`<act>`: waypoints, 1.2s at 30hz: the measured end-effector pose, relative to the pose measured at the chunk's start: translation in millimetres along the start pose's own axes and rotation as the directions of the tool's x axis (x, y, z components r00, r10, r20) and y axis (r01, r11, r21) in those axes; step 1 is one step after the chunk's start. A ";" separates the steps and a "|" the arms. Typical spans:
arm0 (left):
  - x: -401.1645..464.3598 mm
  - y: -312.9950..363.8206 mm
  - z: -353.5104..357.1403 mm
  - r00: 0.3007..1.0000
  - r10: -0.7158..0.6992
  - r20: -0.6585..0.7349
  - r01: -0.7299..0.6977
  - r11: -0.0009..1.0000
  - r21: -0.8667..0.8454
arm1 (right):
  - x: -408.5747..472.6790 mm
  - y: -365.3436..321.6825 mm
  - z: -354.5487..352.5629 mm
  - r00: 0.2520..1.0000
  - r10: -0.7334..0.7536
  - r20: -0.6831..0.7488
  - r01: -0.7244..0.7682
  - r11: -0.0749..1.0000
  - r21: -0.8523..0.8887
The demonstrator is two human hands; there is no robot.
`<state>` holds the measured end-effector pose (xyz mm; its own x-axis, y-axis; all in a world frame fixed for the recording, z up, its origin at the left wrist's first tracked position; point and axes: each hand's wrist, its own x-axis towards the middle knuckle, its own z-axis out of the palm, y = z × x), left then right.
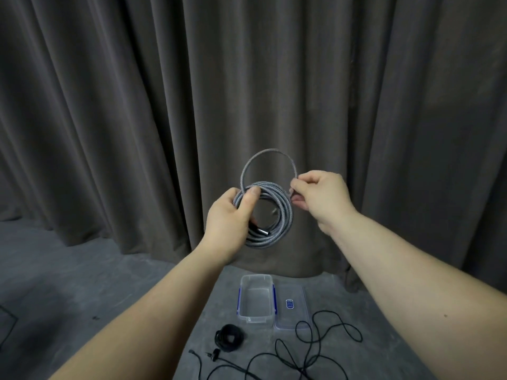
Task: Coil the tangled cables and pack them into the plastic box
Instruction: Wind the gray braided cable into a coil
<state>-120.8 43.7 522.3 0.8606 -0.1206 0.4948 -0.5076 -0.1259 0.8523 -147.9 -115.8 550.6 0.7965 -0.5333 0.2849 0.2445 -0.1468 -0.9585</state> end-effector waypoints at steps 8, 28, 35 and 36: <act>-2.1 2.2 2.2 1.000 0.004 0.027 -0.004 1.000 -0.017 | -6.8 2.7 8.3 0.950 0.221 0.218 -0.274 0.929 0.249; -3.8 -15.3 1.2 0.985 -0.128 0.116 0.156 0.948 -0.277 | -22.9 21.9 0.3 0.851 -0.089 0.517 -0.069 0.958 0.277; -6.7 -12.6 3.7 0.985 -0.153 0.078 0.170 0.923 -0.346 | -23.7 43.3 -7.7 0.669 -0.686 0.286 0.723 0.512 -0.464; -6.2 -12.3 4.3 0.986 -0.151 0.063 0.164 0.927 -0.337 | -24.9 44.4 -7.6 0.661 -0.698 0.276 0.734 0.526 -0.428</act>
<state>-120.1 41.8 508.1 0.9232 -0.1619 0.3485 -0.3160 0.1958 0.9283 -161.2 -115.4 500.9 0.5089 -0.0199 0.8606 0.4770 -0.8257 -0.3011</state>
